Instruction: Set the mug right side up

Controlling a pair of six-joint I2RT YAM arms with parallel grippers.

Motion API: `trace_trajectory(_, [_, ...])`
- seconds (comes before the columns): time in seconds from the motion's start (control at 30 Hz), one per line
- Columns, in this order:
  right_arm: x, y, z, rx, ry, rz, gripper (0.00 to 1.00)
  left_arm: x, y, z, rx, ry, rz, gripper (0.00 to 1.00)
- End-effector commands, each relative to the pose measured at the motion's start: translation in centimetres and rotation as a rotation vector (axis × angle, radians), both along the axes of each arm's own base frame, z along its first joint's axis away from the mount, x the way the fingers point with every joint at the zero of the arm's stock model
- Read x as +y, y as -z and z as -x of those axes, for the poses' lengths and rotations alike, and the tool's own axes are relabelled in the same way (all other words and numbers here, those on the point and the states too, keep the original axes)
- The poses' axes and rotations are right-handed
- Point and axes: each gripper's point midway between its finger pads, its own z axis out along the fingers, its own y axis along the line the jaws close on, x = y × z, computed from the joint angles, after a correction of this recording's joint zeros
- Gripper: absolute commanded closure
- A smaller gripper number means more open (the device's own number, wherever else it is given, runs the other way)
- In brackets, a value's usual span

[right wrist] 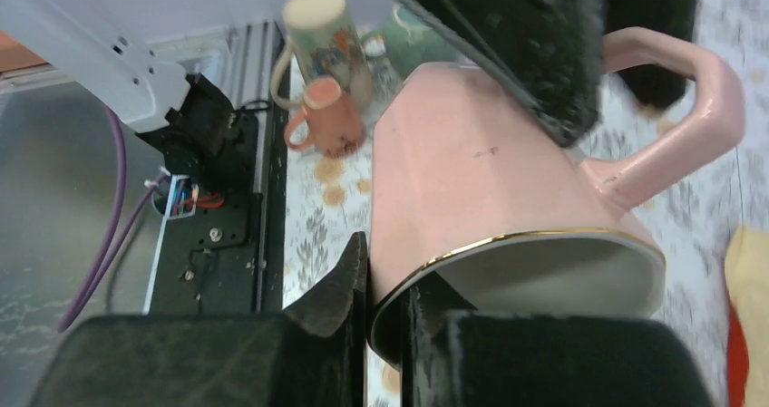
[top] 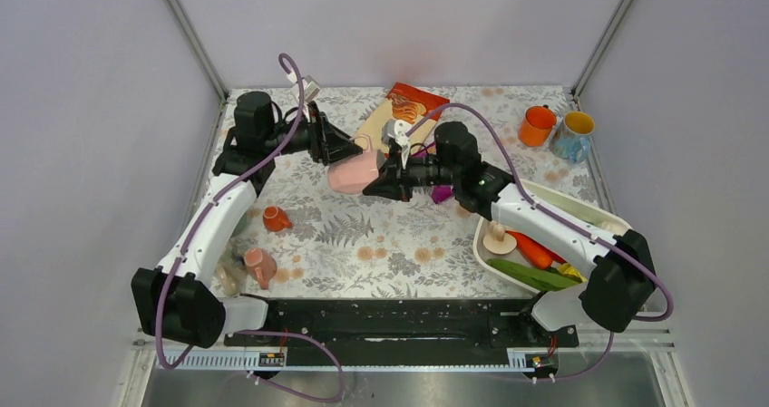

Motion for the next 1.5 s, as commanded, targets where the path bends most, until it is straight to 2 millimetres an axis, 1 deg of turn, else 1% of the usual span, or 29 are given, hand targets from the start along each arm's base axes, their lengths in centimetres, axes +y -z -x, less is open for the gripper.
trace_trajectory(0.0, [-2.4,-3.2,-4.5,0.001,0.268,0.114,1.00,3.0,1.5,-4.8,-0.078,-0.252,-0.155,0.21])
trace_trajectory(0.03, [-3.5,-2.6,-6.4,0.031,0.348,0.165,1.00,3.9,1.9,-5.5,-0.087,-0.299,-0.185,0.06])
trace_trajectory(0.07, [-4.3,-2.4,-7.1,0.058,0.386,0.200,1.00,4.5,2.0,-6.2,-0.097,-0.339,-0.206,0.02])
trace_trajectory(0.17, [-8.5,-1.1,-11.9,0.171,0.588,0.284,1.00,7.5,2.1,-8.1,-0.124,-0.476,-0.269,0.01])
trace_trajectory(0.2, [-10.8,-0.2,-14.3,0.229,0.671,0.307,1.00,8.5,2.1,-8.7,-0.137,-0.521,-0.299,0.01])
trace_trajectory(0.27, [-14.5,0.5,-18.1,0.290,0.820,0.344,1.00,9.8,2.7,-9.5,-0.166,-0.555,-0.370,0.01])
trace_trajectory(0.33, [-18.2,1.4,-22.0,0.319,0.963,0.391,1.00,10.1,3.8,-9.6,-0.164,-0.533,-0.428,0.01])
trace_trajectory(0.37, [-19.7,1.9,-23.8,0.333,1.012,0.415,1.00,10.1,4.4,-9.5,-0.159,-0.512,-0.447,0.01])
trace_trajectory(0.4, [-20.7,1.3,-25.8,0.330,1.048,0.408,1.00,10.0,5.0,-9.5,-0.153,-0.490,-0.465,0.01])
trace_trajectory(0.43, [-21.6,1.7,-27.3,0.364,1.071,0.418,1.00,10.0,5.8,-9.5,-0.149,-0.469,-0.486,0.01])
trace_trajectory(0.47, [-22.1,1.7,-28.9,0.381,1.085,0.418,1.00,10.0,6.6,-9.4,-0.132,-0.457,-0.498,0.01])
trace_trajectory(0.5, [-22.6,2.2,-30.2,0.397,1.102,0.438,1.00,10.1,7.3,-9.6,-0.122,-0.447,-0.514,0.01])
trace_trajectory(0.57, [-24.2,2.7,-33.2,0.383,1.174,0.475,1.00,10.2,9.2,-9.9,-0.092,-0.436,-0.541,0.01])
trace_trajectory(0.63, [-26.8,4.7,-35.9,0.378,1.274,0.511,1.00,10.3,10.7,-10.2,-0.062,-0.426,-0.563,0.01])
trace_trajectory(0.67, [-27.8,5.5,-36.6,0.379,1.309,0.518,1.00,10.3,11.3,-10.3,-0.051,-0.423,-0.570,0.01])
trace_trajectory(0.73, [-29.9,7.1,-37.8,0.390,1.366,0.525,1.00,10.2,12.2,-10.3,-0.037,-0.404,-0.578,0.01])
trace_trajectory(0.77, [-30.3,7.8,-38.0,0.388,1.369,0.525,1.00,10.2,12.6,-10.3,-0.030,-0.397,-0.580,0.01])
trace_trajectory(0.8, [-30.2,7.6,-38.0,0.376,1.348,0.507,1.00,10.1,13.1,-10.4,-0.018,-0.387,-0.584,0.01])
trace_trajectory(0.83, [-29.6,8.1,-38.1,0.376,1.308,0.499,1.00,10.0,13.4,-10.4,-0.009,-0.378,-0.585,0.01])
trace_trajectory(0.87, [-29.6,8.6,-38.3,0.378,1.302,0.507,1.00,9.9,13.7,-10.5,0.001,-0.369,-0.585,0.01])
trace_trajectory(0.9, [-29.9,9.4,-38.3,0.389,1.312,0.533,1.00,9.8,13.8,-10.6,0.007,-0.362,-0.582,0.01])
trace_trajectory(0.97, [-31.0,10.2,-38.4,0.393,1.351,0.588,1.00,9.6,14.0,-10.7,0.016,-0.352,-0.576,0.01])
trace_trajectory(1.03, [-31.8,11.3,-38.1,0.414,1.374,0.625,1.00,9.5,13.9,-10.7,0.015,-0.347,-0.571,0.01])
trace_trajectory(1.13, [-33.5,13.1,-37.6,0.438,1.427,0.694,1.00,9.5,13.8,-10.6,0.007,-0.343,-0.575,0.01])
trace_trajectory(1.2, [-34.3,14.1,-37.5,0.448,1.432,0.721,1.00,9.6,13.6,-10.5,0.002,-0.339,-0.582,0.01])
trace_trajectory(1.3, [-34.7,15.0,-37.6,0.465,1.420,0.731,1.00,9.7,13.5,-10.5,-0.003,-0.339,-0.590,0.01])
trace_trajectory(1.47, [-34.4,15.8,-37.9,0.481,1.386,0.718,1.00,9.7,13.5,-10.6,-0.002,-0.339,-0.589,0.01])
